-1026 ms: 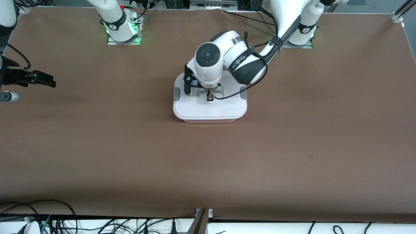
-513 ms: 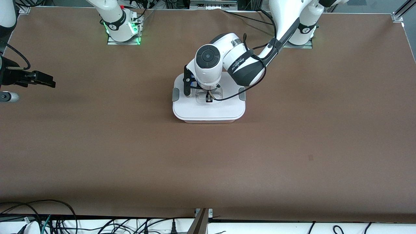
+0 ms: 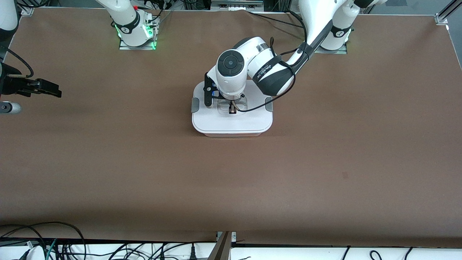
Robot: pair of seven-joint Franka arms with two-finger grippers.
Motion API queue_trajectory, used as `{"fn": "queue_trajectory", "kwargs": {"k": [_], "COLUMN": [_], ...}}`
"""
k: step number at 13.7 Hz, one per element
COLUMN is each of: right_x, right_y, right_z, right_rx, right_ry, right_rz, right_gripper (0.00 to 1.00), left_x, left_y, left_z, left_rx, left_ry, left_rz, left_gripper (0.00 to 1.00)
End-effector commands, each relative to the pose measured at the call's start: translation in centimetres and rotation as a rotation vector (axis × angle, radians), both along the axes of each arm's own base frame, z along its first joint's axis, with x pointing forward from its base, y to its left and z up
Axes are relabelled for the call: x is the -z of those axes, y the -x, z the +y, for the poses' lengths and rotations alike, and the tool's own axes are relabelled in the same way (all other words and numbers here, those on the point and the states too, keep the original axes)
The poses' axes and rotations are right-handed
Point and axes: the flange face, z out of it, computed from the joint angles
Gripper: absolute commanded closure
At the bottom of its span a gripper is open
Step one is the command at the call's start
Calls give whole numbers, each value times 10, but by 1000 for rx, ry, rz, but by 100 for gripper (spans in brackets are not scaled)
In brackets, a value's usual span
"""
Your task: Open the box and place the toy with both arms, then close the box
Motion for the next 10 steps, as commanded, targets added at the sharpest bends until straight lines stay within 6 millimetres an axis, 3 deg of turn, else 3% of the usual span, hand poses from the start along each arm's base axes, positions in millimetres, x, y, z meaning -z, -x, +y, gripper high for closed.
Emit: {"fn": "queue_trajectory", "kwargs": {"k": [1, 3, 5, 10], "right_x": [-4, -4, -4, -7], "right_y": [-2, -2, -2, -2], "right_z": [-1, -2, -4, -6], "right_rx": [10, 12, 15, 25], "right_ry": [-9, -9, -12, -27], "right_rz": [-12, -13, -14, -20], "right_gripper": [0, 0, 0, 0], "left_x": [-16, -46, -82, -161], "left_y": [0, 1, -15, -35], "left_z": [5, 15, 48, 135], "left_rx": [-1, -13, -98, -546], "left_ry": [-21, -36, -50, -166], "left_rz": [-32, -30, -40, -54], "left_gripper": [0, 0, 0, 0]}}
